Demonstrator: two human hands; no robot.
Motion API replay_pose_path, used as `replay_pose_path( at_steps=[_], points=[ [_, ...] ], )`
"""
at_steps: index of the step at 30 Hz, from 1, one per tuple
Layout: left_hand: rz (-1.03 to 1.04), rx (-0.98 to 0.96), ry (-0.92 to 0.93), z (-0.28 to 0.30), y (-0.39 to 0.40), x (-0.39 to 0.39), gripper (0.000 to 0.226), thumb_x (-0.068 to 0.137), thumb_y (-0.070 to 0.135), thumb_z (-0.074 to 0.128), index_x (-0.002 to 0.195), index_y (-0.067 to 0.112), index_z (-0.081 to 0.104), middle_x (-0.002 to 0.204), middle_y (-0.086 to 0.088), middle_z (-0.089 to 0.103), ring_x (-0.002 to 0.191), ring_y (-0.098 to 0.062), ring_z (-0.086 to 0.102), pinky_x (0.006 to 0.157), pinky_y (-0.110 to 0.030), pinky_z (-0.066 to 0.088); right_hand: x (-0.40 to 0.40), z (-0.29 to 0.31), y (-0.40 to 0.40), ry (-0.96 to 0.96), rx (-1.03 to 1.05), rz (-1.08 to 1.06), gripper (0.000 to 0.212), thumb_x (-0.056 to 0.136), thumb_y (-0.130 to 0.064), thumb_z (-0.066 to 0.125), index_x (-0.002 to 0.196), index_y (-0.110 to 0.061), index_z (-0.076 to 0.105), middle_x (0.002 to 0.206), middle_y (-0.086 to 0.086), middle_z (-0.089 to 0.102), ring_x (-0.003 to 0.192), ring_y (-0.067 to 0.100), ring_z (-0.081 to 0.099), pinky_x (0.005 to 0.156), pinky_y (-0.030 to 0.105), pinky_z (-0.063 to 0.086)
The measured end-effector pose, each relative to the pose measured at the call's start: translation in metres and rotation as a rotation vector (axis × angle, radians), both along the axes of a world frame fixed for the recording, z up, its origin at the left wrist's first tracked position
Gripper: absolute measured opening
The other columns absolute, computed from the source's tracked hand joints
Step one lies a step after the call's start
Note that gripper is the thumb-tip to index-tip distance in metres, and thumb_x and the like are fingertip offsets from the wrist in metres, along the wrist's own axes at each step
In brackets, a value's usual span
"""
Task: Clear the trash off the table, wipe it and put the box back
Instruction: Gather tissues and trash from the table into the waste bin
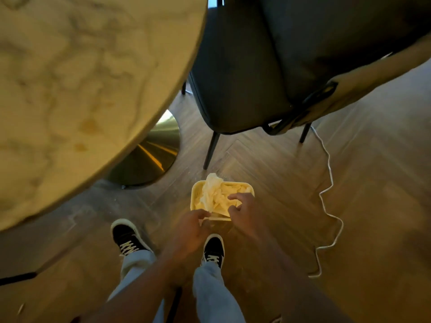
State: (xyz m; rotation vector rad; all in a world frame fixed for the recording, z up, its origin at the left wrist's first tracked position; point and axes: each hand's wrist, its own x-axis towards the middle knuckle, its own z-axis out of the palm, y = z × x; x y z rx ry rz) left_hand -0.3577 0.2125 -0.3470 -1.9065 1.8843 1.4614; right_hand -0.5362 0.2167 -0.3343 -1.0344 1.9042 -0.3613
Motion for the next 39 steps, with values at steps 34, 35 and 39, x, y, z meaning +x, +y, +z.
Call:
replay_pose_path(
  at_steps=[34,35,39],
  points=[
    [0.444,-0.432,0.175,0.346,-0.176,0.177,0.013,0.090,0.023,0.062,0.100,0.024,0.071,0.096,0.006,0.068,0.085,-0.002,0.060,0.072,-0.016,0.043,0.131,0.335,-0.244,-0.118,-0.375,0.275,0.024,0.090,-0.023,0.061,0.111,-0.017,0.067,0.103,-0.001,0.065,0.089,0.009,0.058,0.076,0.020,0.041],
    [0.447,-0.424,0.175,0.346,-0.191,0.183,0.015,0.091,0.023,0.062,0.102,0.024,0.070,0.097,0.007,0.067,0.085,-0.001,0.059,0.072,-0.014,0.042,0.140,0.334,-0.262,-0.110,-0.371,0.281,0.024,0.089,-0.023,0.060,0.112,-0.016,0.067,0.104,0.001,0.065,0.091,0.011,0.059,0.077,0.021,0.042],
    [0.454,-0.404,0.178,0.346,-0.251,0.208,0.017,0.091,0.025,0.061,0.106,0.026,0.069,0.098,0.009,0.066,0.085,0.002,0.058,0.068,-0.008,0.040,0.175,0.322,-0.337,-0.034,-0.375,0.325,0.026,0.088,-0.023,0.063,0.113,-0.018,0.067,0.120,0.004,0.062,0.106,0.018,0.060,0.089,0.022,0.042]
  ],
)
